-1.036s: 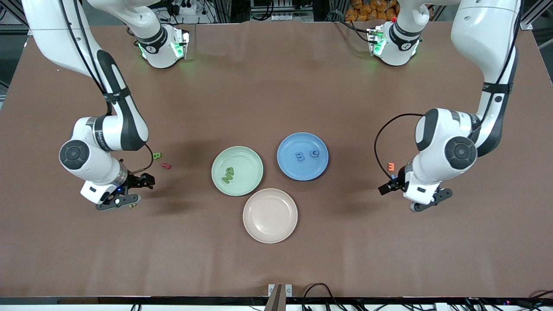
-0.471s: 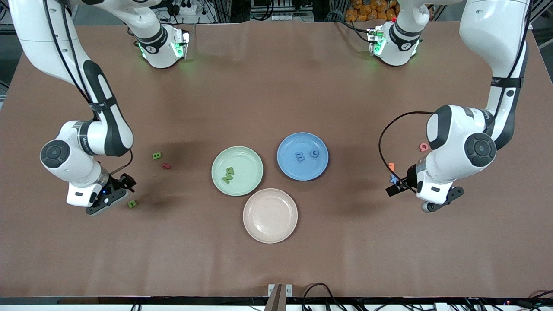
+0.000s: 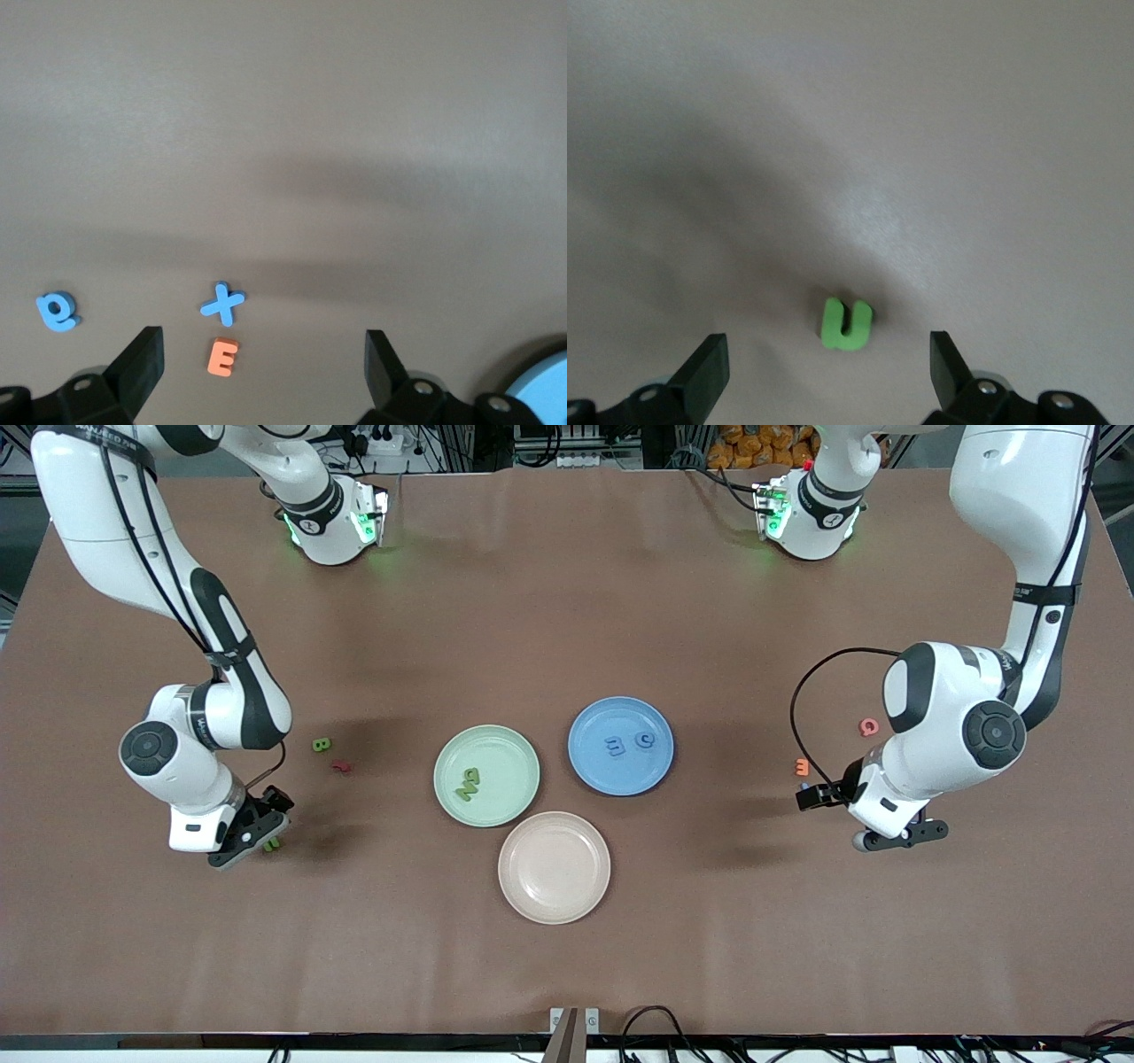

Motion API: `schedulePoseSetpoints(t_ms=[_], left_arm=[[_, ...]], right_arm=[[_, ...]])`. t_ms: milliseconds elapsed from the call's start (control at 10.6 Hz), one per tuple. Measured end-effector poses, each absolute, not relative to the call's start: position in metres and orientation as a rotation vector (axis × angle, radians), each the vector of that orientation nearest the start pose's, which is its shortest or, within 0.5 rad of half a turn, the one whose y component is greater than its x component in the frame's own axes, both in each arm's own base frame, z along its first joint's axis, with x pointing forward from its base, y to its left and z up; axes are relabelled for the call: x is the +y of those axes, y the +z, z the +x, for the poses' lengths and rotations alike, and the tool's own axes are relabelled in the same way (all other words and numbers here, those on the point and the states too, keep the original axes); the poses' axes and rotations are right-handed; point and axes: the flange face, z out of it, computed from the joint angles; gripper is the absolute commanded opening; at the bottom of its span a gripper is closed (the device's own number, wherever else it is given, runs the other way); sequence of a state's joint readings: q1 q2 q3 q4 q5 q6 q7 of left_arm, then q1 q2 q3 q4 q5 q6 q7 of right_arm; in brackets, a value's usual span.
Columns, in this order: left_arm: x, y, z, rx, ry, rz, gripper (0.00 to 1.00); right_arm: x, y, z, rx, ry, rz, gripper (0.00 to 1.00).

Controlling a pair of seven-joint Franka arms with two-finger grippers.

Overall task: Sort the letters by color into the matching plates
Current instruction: 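Grasp the blue e with the left gripper while the right gripper grasps u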

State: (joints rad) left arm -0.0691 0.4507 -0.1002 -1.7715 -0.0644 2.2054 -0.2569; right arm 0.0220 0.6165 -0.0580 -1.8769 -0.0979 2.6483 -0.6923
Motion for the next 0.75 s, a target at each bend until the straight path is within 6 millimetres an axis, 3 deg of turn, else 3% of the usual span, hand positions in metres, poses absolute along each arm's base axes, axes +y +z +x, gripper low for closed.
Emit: schedulePoseSetpoints(t_ms=[377, 471, 754], left_arm=[[-0.100, 0.289, 0.634, -0.066, 0.100, -3.175, 1.00], [-0.089, 0.287, 0.634, -0.090, 0.107, -3.170, 1.00], [-0.030, 0.271, 0.629, -0.207, 0.153, -3.134, 1.00]], right_arm=[[-0.011, 0.182, 0.650, -1.215, -0.203, -3.022, 1.00], [-0.012, 0.182, 0.650, -1.210, -0.214, -3.015, 1.00], [-0.024, 0.183, 0.651, -1.216, -0.224, -3.013, 1.00]])
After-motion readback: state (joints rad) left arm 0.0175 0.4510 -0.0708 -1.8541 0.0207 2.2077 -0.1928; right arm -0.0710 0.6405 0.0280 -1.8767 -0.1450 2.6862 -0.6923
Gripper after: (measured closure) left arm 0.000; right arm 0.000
